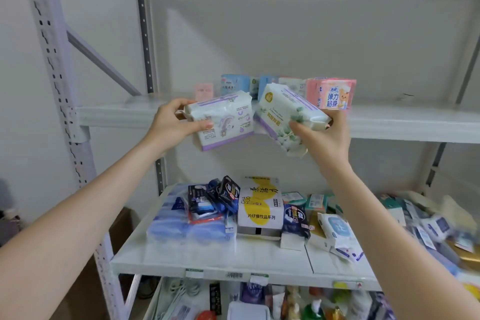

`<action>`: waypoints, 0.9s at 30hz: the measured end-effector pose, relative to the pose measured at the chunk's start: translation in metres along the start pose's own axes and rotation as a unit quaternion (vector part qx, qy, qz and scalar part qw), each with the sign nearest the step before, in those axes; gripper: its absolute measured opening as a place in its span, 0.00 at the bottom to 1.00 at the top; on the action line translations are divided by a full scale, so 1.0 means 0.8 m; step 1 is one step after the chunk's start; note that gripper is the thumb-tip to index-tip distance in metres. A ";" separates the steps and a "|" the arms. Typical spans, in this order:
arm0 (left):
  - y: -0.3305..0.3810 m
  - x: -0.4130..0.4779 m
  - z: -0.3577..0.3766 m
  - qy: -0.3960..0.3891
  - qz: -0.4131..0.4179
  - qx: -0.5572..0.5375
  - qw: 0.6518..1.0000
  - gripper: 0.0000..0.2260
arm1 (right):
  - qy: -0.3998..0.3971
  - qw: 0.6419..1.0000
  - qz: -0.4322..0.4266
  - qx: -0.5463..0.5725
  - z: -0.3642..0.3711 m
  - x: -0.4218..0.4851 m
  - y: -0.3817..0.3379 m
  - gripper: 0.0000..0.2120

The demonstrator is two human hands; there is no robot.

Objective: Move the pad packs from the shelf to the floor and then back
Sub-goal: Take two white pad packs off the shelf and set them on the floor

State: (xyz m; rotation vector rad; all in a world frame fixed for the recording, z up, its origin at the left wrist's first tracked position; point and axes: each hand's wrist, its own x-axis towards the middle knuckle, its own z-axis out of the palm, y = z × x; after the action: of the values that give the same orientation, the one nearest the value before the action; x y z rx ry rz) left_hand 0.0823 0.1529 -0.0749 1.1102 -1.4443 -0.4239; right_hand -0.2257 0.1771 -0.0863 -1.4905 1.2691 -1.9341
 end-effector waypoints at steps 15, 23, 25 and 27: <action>-0.007 -0.233 0.049 -0.068 -0.134 0.003 0.989 0.27 | -0.071 0.989 0.128 -0.022 -0.140 -0.151 0.052 0.27; -0.037 -0.370 0.123 -0.117 -0.222 0.036 0.967 0.27 | -0.128 0.970 0.198 -0.054 -0.249 -0.234 0.132 0.28; -0.047 -0.402 0.141 -0.134 -0.245 0.044 0.959 0.26 | -0.135 0.964 0.221 -0.064 -0.276 -0.257 0.156 0.27; -0.062 -0.429 0.156 -0.155 -0.263 0.058 0.951 0.27 | -0.134 0.956 0.251 -0.071 -0.300 -0.281 0.182 0.25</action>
State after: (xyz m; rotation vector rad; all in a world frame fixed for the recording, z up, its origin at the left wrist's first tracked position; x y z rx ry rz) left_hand -0.0683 0.3650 -0.3359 1.5824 -1.4414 -0.9330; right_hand -0.3936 0.3706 -0.3382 -1.2779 1.5028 -1.2941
